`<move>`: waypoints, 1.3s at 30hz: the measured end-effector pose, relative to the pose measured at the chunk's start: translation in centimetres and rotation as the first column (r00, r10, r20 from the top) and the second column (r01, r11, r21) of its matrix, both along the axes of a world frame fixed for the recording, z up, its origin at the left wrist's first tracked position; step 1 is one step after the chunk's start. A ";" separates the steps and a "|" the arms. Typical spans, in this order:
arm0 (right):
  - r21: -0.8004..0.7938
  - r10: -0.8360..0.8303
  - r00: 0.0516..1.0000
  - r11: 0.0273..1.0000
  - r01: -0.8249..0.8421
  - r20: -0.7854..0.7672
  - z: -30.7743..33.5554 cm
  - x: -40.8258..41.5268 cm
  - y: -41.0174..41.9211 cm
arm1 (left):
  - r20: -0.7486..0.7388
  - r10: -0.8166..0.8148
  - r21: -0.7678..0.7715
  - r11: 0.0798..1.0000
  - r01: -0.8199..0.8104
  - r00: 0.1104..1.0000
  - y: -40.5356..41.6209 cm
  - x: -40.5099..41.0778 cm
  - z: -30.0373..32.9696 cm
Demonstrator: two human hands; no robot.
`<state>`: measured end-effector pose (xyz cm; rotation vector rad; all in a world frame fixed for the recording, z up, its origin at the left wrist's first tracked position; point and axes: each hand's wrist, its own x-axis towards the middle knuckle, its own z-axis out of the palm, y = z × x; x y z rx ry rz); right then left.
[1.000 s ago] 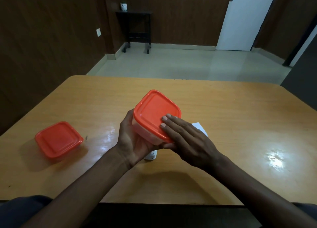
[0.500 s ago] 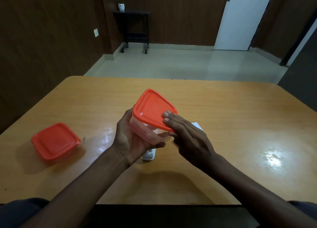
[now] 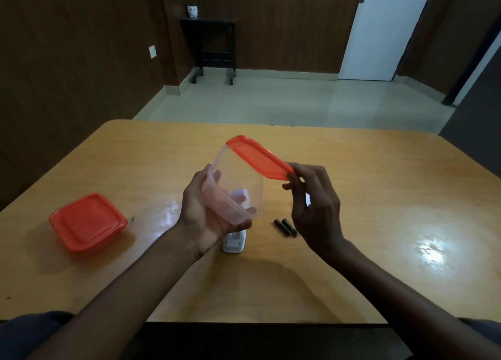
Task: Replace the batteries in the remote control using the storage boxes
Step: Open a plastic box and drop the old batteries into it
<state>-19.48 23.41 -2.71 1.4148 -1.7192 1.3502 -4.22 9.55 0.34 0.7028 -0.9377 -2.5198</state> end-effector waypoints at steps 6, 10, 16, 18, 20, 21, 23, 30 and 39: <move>0.056 -0.155 0.741 0.986 0.156 0.653 0.7 -1.4 -0.6 | -0.043 -0.044 -0.029 0.999 0.043 0.998 0.5 0.2 0.2; 0.129 -0.157 0.374 0.987 0.100 0.914 0.5 -3.1 -1.4 | -0.049 -0.083 -0.061 0.995 0.080 0.995 1.0 0.3 0.6; 0.198 -0.213 0.190 0.975 0.099 0.958 0.2 -4.8 -1.3 | -0.149 -0.061 0.053 0.996 0.070 0.987 1.1 0.5 0.1; 0.212 -0.229 0.197 0.972 0.107 0.953 0.0 -5.0 -1.1 | -0.153 -0.070 0.070 0.994 0.082 0.986 1.2 0.4 0.1; 0.231 -0.250 0.203 0.967 0.110 0.947 -0.1 -5.0 -1.0 | -0.125 -0.072 0.063 0.995 0.080 0.990 1.4 0.3 0.2; 0.242 -0.261 0.212 0.964 0.111 0.942 -0.1 -5.0 -1.0 | -0.108 -0.078 0.049 0.995 0.084 0.991 1.4 0.4 0.2; 0.255 -0.276 0.234 0.960 0.116 0.932 -0.1 -4.6 -1.0 | -0.084 -0.085 0.014 0.996 0.087 0.993 1.4 0.4 0.0; 0.295 -0.217 0.385 0.943 -0.154 0.897 2.0 -0.8 0.2 | -0.052 -0.109 -0.050 0.993 0.107 0.993 1.9 0.4 0.0; 0.255 -0.198 0.353 0.959 -0.121 0.914 4.0 0.1 4.9 | 0.046 -0.152 -0.220 0.963 0.158 0.987 4.0 -0.1 -0.7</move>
